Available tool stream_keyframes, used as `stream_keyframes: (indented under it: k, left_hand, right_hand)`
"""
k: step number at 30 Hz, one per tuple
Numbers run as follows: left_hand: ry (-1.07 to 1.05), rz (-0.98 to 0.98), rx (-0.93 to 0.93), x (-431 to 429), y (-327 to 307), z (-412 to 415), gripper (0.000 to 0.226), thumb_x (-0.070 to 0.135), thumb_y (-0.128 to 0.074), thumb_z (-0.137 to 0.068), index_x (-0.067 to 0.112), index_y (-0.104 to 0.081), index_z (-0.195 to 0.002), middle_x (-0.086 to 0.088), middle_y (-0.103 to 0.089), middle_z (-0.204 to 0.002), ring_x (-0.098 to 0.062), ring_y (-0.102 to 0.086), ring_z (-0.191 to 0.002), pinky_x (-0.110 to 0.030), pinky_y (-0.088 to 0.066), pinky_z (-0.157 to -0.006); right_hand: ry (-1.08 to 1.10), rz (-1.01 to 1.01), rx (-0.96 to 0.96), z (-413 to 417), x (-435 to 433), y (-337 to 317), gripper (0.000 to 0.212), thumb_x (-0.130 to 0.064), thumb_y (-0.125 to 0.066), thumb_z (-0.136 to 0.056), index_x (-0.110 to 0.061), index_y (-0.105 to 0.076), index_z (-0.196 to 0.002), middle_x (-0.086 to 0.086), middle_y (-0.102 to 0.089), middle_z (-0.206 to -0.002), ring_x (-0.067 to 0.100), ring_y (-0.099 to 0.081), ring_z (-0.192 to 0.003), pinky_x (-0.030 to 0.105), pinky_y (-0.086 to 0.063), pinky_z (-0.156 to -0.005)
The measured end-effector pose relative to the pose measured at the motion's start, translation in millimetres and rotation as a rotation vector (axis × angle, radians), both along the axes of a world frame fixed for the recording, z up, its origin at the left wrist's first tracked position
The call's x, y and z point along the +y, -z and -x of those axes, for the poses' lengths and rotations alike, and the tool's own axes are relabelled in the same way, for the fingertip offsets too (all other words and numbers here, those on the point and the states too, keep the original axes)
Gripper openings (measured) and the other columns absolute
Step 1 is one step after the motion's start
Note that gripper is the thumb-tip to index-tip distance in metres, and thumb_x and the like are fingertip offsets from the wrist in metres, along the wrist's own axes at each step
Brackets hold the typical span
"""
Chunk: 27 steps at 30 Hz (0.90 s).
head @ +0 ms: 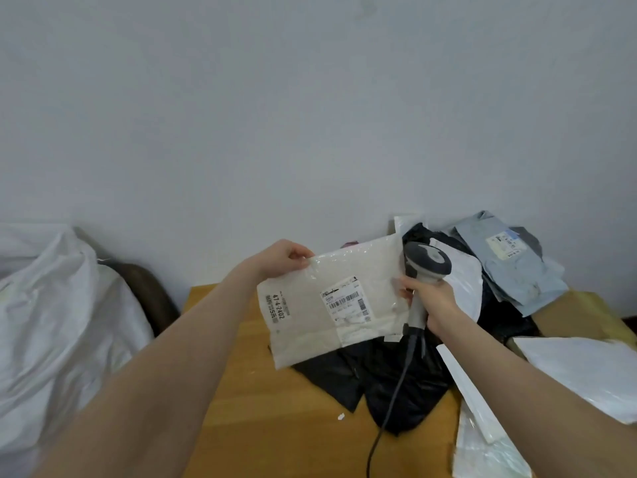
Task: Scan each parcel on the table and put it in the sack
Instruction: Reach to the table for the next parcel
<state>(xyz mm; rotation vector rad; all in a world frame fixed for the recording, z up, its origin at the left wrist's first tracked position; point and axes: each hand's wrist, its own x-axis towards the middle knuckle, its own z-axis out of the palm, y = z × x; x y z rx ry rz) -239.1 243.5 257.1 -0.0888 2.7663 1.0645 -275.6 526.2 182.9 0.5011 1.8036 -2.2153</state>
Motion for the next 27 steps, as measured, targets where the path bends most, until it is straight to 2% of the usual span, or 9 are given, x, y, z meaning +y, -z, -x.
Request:
stream_keyframes:
  k: [6, 10, 11, 13, 15, 18, 20, 22, 27]
  left_hand:
    - [-0.025, 0.026, 0.077, -5.8, -10.3, 3.7, 0.024, 0.009, -0.055, -0.095, 0.011, -0.067, -0.116, -0.005, -0.067, -0.102, -0.015, -0.059, -0.092, -0.022, -0.046, -0.082]
    - [-0.333, 0.245, 0.304, -21.2, 6.8, -1.9, 0.035, 0.023, -0.064, -0.089, 0.028, -0.061, -0.123, -0.002, -0.062, -0.116, -0.02, -0.056, -0.111, -0.039, -0.045, -0.097]
    - [-0.467, 0.196, 0.337, -25.2, 14.4, -7.6, 0.052, 0.028, -0.068, -0.086, 0.028, -0.05, -0.135, -0.006, -0.054, -0.127, -0.023, -0.052, -0.118, -0.042, -0.042, -0.1]
    - [-0.679, -0.106, 0.231, -31.8, 32.6, -24.0, 0.088, 0.035, -0.073, -0.082, 0.02, -0.021, -0.151, -0.013, -0.03, -0.148, -0.03, -0.038, -0.132, -0.045, -0.035, -0.106]
    - [-0.727, -0.329, 0.047, -35.2, 54.2, -39.2, 0.101, 0.041, -0.072, -0.083, 0.013, -0.006, -0.154, -0.013, -0.019, -0.157, -0.03, -0.026, -0.141, -0.046, -0.028, -0.111]
    - [-0.693, -0.454, -0.074, -30.1, 74.2, -50.4, 0.089, 0.037, -0.069, -0.086, 0.011, -0.016, -0.152, -0.009, -0.029, -0.154, -0.028, -0.038, -0.135, -0.043, -0.037, -0.106]
    - [-0.661, -0.566, -0.054, -24.1, 79.9, -50.9, 0.051, 0.026, -0.069, -0.088, 0.012, -0.048, -0.132, -0.009, -0.051, -0.14, -0.016, -0.062, -0.104, -0.027, -0.054, -0.077]
    - [-0.659, -0.598, 0.012, -20.9, 84.2, -51.2, 0.024, 0.017, -0.069, -0.087, 0.012, -0.061, -0.109, -0.012, -0.065, -0.121, -0.01, -0.065, -0.08, -0.02, -0.052, -0.058]
    - [-0.712, -0.585, 0.084, -24.8, 87.9, -49.1, 0.028, 0.012, -0.069, -0.086, 0.002, -0.065, -0.112, -0.009, -0.068, -0.1, -0.013, -0.064, -0.075, -0.022, -0.051, -0.059]
  right_hand:
    - [0.06, 0.043, -0.099, 1.0, -9.2, 3.3, 0.017, 0.005, -0.072, -0.075, -0.005, -0.058, -0.071, 0.008, -0.059, -0.055, 0.014, -0.054, -0.045, 0.024, -0.049, -0.047]
    - [0.087, 0.075, -0.131, 0.4, -15.8, -0.9, 0.021, 0.005, -0.072, -0.077, -0.007, -0.056, -0.07, 0.006, -0.056, -0.054, 0.012, -0.051, -0.041, 0.027, -0.047, -0.049]
    - [0.078, 0.093, -0.132, 0.8, -15.7, -2.3, 0.022, 0.005, -0.072, -0.078, -0.007, -0.056, -0.07, 0.006, -0.055, -0.052, 0.012, -0.05, -0.038, 0.027, -0.046, -0.047]
    - [0.054, 0.127, -0.137, 2.2, -13.4, -5.4, 0.021, 0.005, -0.07, -0.079, -0.008, -0.055, -0.072, 0.003, -0.054, -0.046, 0.011, -0.048, -0.038, 0.024, -0.044, -0.043]
    - [0.02, 0.147, -0.147, 3.7, -9.4, -9.4, 0.019, 0.005, -0.069, -0.08, -0.007, -0.056, -0.074, 0.002, -0.052, -0.043, 0.011, -0.047, -0.041, 0.022, -0.043, -0.041]
    - [-0.03, 0.156, -0.183, 4.8, -4.1, -12.4, 0.016, 0.005, -0.068, -0.081, -0.006, -0.058, -0.075, 0.005, -0.054, -0.051, 0.01, -0.048, -0.039, 0.025, -0.044, -0.045]
    - [-0.06, 0.172, -0.21, 4.1, -2.6, -11.2, 0.014, 0.004, -0.068, -0.082, -0.006, -0.059, -0.076, 0.005, -0.054, -0.053, 0.009, -0.048, -0.037, 0.027, -0.044, -0.048]
    - [-0.066, 0.168, -0.223, 3.5, -3.0, -9.3, 0.014, 0.002, -0.068, -0.083, -0.006, -0.059, -0.076, 0.004, -0.054, -0.05, 0.01, -0.049, -0.039, 0.027, -0.044, -0.049]
    - [0.063, 0.012, -0.145, -1.9, -5.1, 1.8, 0.013, -0.008, -0.071, -0.085, -0.006, -0.059, -0.08, 0.007, -0.06, -0.066, 0.016, -0.055, -0.054, 0.028, -0.049, -0.054]
